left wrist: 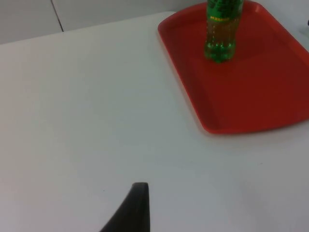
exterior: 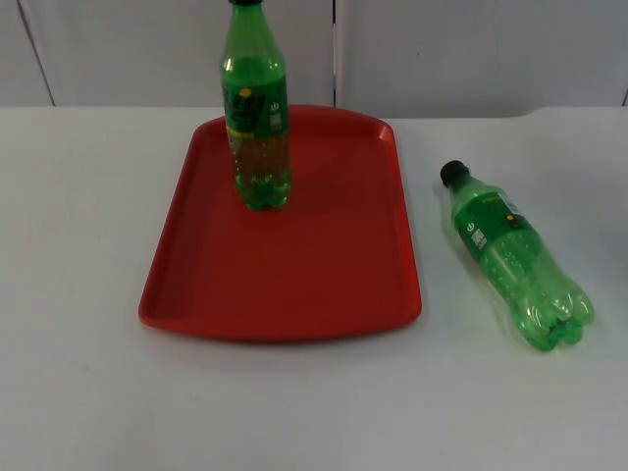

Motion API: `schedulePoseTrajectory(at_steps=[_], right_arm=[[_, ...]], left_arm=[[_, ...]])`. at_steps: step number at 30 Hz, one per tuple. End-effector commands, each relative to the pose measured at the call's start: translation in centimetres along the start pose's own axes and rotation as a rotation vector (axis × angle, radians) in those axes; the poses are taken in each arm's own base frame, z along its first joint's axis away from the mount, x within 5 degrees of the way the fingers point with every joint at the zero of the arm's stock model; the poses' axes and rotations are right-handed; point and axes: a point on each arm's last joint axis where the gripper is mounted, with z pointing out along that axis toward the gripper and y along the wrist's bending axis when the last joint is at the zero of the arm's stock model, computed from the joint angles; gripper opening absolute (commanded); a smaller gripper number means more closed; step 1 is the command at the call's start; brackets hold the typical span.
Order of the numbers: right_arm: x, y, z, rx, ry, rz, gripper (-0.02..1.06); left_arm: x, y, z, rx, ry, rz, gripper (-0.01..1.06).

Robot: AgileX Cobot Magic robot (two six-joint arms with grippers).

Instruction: Place the bottle upright on the tray.

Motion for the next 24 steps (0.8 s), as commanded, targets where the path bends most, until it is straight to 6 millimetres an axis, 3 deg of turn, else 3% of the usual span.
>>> schedulePoseTrajectory(at_steps=[1,4,10,13,15,18,24], right_arm=[[-0.5,0.1,1.3,-0.018,0.046,0.000,1.05],[-1.1,0.8,4.8,-0.083,0.124,0.019,1.05],[-1.2,2.7,8.4,-0.092,0.193,0.001,1.05],[-0.8,4.5,11.4,-0.093,0.242,0.005,1.05],[-0.6,4.8,12.2,-0.079,0.257,0.000,1.05],[0.1,5.8,14.8,-0.014,0.305,-0.013,1.03],[0.3,6.8,18.2,-0.047,0.383,0.015,1.03]], left_arm=[[0.1,0.0,0.0,-0.005,0.004,0.004,1.02],[0.1,0.0,0.0,-0.005,0.004,0.004,1.02],[0.1,0.1,0.0,-0.014,0.005,0.010,1.02],[0.1,0.1,0.0,-0.016,0.005,0.011,1.02],[0.1,0.1,0.0,-0.016,0.005,0.011,1.02],[0.1,0.1,0.0,-0.016,0.005,0.011,1.02],[0.1,0.1,0.0,-0.016,0.005,0.011,1.02]])
